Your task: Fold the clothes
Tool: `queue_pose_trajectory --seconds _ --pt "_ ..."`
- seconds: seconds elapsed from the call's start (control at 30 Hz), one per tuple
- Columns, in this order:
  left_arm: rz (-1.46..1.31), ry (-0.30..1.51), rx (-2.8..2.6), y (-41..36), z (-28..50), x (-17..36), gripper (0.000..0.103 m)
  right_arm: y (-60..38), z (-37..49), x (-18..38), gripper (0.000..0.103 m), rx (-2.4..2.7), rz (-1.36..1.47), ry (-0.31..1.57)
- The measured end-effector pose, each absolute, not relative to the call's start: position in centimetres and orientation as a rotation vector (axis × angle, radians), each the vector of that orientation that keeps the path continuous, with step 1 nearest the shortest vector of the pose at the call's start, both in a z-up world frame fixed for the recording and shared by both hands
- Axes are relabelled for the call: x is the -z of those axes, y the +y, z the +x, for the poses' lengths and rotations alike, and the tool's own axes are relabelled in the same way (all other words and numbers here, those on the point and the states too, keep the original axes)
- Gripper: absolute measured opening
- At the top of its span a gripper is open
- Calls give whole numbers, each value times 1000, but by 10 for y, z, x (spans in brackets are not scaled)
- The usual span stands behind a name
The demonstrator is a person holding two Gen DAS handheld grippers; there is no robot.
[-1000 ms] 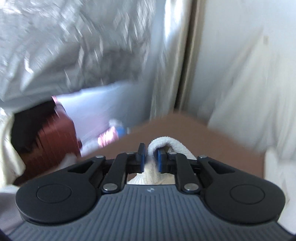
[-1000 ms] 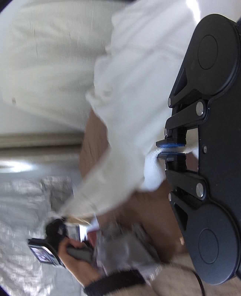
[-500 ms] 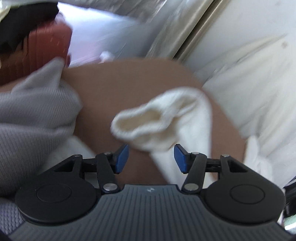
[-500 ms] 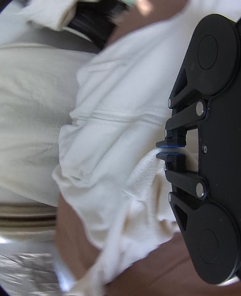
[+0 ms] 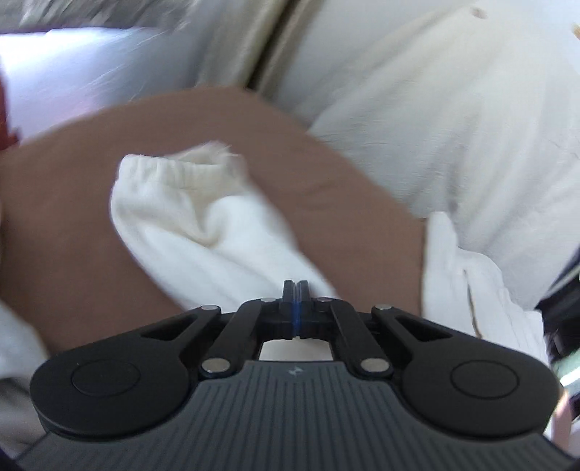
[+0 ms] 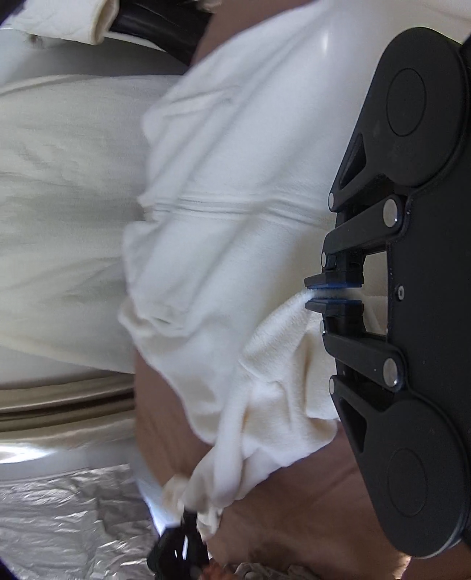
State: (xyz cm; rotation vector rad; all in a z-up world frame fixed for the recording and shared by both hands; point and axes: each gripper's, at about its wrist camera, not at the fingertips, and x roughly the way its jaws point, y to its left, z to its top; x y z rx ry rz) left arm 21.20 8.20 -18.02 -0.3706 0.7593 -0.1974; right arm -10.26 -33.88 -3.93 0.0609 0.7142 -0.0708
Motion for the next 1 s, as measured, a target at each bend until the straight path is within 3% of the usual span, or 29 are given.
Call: queue_pose_trajectory --seconds 0.1,0.2,0.33,0.37,0.53,0.67,0.8,0.9,0.93,0.97,1.0 --pt "-217 640 220 51 204 155 0 -337 -109 28 4 67 3 644" --pt "-179 638 109 53 206 154 7 -335 -100 27 4 137 -51 657" --pt "-313 751 -74 100 211 172 39 -335 -80 48 4 179 -88 723" --pt "-371 768 -104 116 210 177 42 -337 -76 54 4 179 -71 741" --pt "-562 919 -121 160 210 209 45 -341 -75 68 4 165 -41 765" --pt "-624 917 -94 160 216 221 46 -342 -75 69 4 141 -53 764" --pt "-661 877 -114 152 221 227 54 -344 -75 71 5 133 -41 760" --pt "-664 882 -81 147 228 239 52 -342 -77 71 5 124 -48 757" --pt "-653 874 -66 146 230 240 45 -340 -79 68 5 119 -51 750" --pt "-643 868 -40 145 231 242 14 -338 -81 64 5 114 -54 744" --pt "-629 860 -22 144 232 242 3 -336 -83 61 5 110 -57 738"
